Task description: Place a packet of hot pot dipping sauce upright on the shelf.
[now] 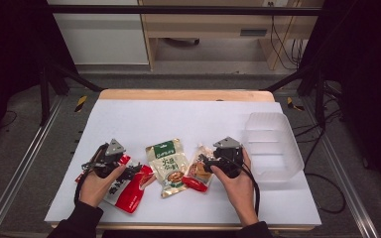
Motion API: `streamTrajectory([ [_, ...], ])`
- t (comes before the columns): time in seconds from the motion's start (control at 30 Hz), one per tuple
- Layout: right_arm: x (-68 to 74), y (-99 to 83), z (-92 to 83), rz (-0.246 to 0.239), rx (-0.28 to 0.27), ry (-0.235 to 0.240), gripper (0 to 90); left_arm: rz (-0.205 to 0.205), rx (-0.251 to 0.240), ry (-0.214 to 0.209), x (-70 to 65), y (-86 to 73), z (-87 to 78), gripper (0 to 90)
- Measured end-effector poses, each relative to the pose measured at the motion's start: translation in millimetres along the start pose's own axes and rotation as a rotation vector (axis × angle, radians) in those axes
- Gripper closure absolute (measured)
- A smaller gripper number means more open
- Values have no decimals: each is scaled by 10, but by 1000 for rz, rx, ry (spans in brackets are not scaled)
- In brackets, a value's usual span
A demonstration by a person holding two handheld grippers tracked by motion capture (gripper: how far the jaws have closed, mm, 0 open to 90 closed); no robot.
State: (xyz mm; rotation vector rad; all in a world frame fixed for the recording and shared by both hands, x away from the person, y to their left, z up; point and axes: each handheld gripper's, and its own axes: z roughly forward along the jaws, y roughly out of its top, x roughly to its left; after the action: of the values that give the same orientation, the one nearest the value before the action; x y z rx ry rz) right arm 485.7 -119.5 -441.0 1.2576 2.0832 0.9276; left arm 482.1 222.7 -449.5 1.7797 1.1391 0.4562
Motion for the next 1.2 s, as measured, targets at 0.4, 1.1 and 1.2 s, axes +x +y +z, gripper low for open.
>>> streamTrajectory([
  [0.4, -73, 19, 81, 20, -3, 82, 182, 29, 43, 11, -10, -8, 20, 79],
  [1.1, -138, -112, 395, 53, 162, 100, 571, 24, 23, 2, -72, -22, 28, 78],
  [1.2, -138, -127, 389, 54, 156, 109, 597, 30, 26, -2, -75, -6, 22, 78],
])
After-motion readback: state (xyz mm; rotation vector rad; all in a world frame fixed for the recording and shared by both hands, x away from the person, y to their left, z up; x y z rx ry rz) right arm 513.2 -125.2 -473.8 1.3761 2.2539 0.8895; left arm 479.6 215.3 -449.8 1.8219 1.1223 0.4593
